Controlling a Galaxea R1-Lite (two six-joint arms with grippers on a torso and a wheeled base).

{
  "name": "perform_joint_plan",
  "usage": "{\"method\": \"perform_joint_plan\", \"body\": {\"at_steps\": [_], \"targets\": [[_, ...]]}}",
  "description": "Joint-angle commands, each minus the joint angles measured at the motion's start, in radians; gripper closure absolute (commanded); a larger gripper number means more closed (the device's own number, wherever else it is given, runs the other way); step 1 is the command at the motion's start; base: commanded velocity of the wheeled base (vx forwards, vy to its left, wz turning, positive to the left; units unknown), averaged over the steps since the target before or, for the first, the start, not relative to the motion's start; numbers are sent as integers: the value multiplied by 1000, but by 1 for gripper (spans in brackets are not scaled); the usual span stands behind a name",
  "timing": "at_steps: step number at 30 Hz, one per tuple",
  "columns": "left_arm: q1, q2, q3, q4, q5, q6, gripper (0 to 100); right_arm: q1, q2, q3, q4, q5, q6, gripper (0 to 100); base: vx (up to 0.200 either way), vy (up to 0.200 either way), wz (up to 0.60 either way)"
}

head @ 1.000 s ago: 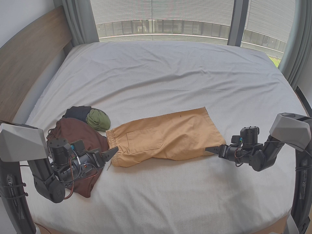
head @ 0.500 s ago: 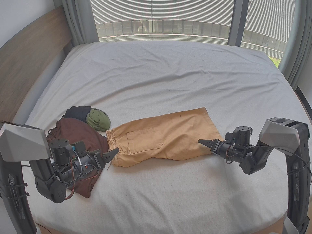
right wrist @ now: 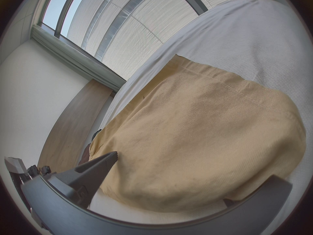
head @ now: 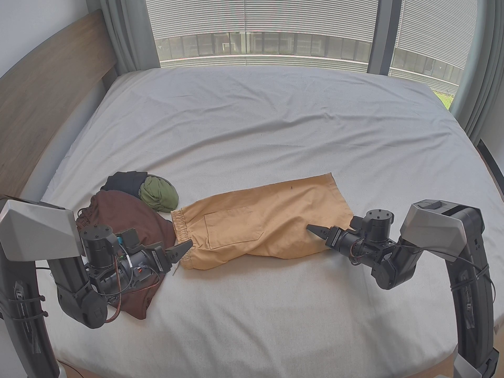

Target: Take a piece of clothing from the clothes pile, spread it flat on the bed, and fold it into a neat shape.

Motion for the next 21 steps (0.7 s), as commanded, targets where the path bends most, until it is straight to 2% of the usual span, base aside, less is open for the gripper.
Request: {"method": "perform_joint_plan", "body": {"at_steps": [1,7,8,21], "targets": [[-1,7,0,-1,0,-1,0,7,30,-18,-19,-19,15,0,0,0,0],[-1,13,-1,-1,0,0,0,10,32,-18,-28,-21,23,0,0,0,0],[-1,13,-1,-1,0,-1,0,10,32,-18,-28,-21,23,100,0,0,0],[-1,11,0,-1,0,-3,0,17,-36,59,-73,-22,7,100,0,0,0]]}}
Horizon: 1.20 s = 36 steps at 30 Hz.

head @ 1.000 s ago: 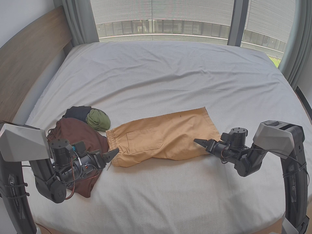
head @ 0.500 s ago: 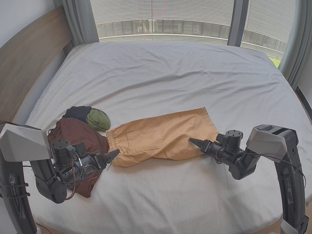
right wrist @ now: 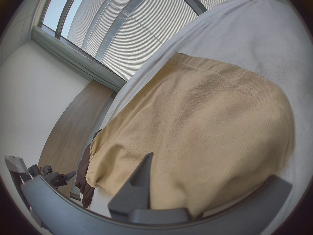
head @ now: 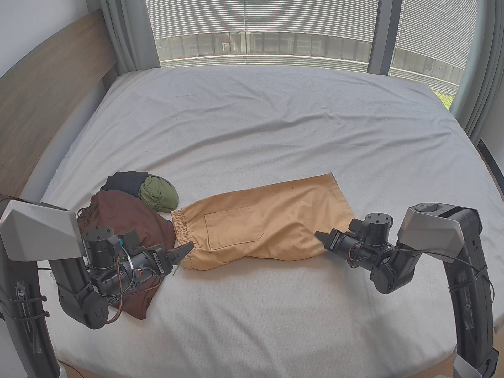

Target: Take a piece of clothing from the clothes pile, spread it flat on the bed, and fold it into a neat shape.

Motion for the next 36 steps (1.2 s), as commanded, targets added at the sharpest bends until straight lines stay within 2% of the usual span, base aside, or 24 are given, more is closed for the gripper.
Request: {"method": "perform_joint_plan", "body": {"at_steps": [1,3,7,20,26,34,35,36], "targets": [[2,-2,0,-1,0,-2,0,3,-63,57,-11,-1,-23,100,0,0,0],[2,-2,1,-1,1,-4,0,0,-94,111,-11,-1,-66,100,0,0,0],[0,-1,8,-1,0,-4,0,-5,-120,166,-14,-1,-92,100,0,0,0],[-6,7,12,-1,1,-11,0,-72,-250,494,-12,-16,-209,100,0,0,0],[-8,16,15,1,1,-13,0,-91,-250,582,-23,-16,-217,100,0,0,0],[-21,49,15,-1,0,-11,0,-94,-211,615,-127,-15,-226,100,0,0,0],[-24,52,15,-1,0,-16,0,-94,-201,615,-136,-15,-227,0,0,0,0],[-31,58,15,-1,0,-25,0,-95,-197,615,-144,-15,-227,0,0,0,0]]}}
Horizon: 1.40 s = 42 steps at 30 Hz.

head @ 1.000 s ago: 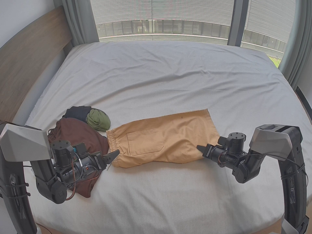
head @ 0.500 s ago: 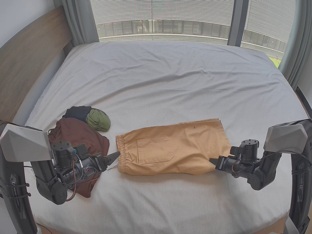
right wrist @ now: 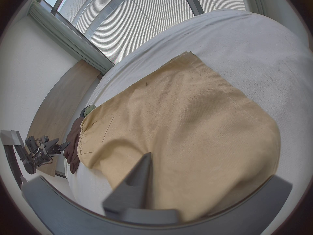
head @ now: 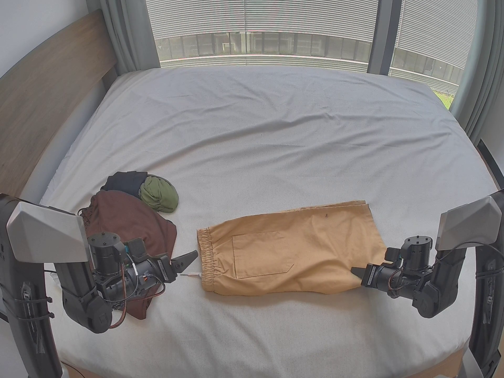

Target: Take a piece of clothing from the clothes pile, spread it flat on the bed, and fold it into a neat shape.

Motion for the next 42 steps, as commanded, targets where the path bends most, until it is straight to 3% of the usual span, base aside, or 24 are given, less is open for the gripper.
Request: {"method": "perform_joint_plan", "body": {"at_steps": [1,5,12,32,42], "targets": [[-20,29,-1,-1,-1,-26,0,-1,30,10,-14,1,-1,0,0,0,0],[-68,32,-12,-2,0,-144,0,4,27,40,-34,1,-1,0,0,0,0],[-92,69,-17,-1,0,-235,0,70,22,139,-98,4,-4,0,0,0,0],[-94,118,-4,-1,-3,-265,0,246,-73,237,-132,8,2,0,0,0,0],[-102,138,-15,-2,-1,-307,0,285,-140,169,-117,8,1,0,0,0,0]]}}
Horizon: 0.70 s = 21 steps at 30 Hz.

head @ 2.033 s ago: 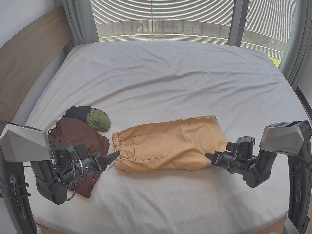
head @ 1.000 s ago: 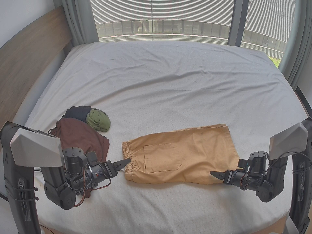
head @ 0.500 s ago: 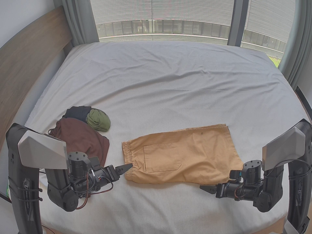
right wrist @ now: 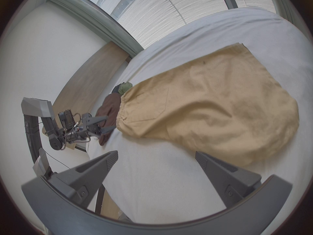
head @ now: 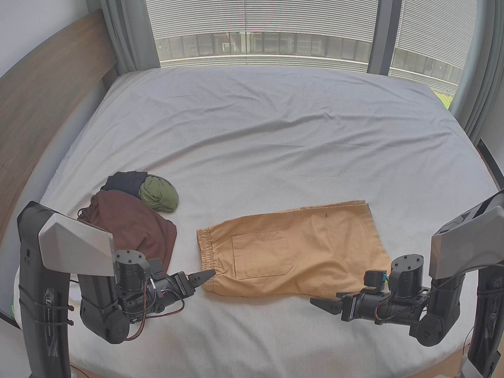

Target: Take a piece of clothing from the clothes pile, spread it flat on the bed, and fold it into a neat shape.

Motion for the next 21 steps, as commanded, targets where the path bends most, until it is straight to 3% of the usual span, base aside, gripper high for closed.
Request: {"method": "perform_joint_plan", "body": {"at_steps": [1,6,13,21], "targets": [[-17,9,-3,-1,1,-42,0,7,-35,-65,13,0,-1,0,0,0,0],[-41,25,-14,-1,1,-60,0,3,-37,-177,108,2,2,0,0,0,0],[-46,78,-38,-1,7,-57,0,1,-35,-193,110,8,3,0,0,0,0],[-73,130,-117,-1,102,-65,0,-16,-57,-196,108,8,3,0,0,0,0]]}}
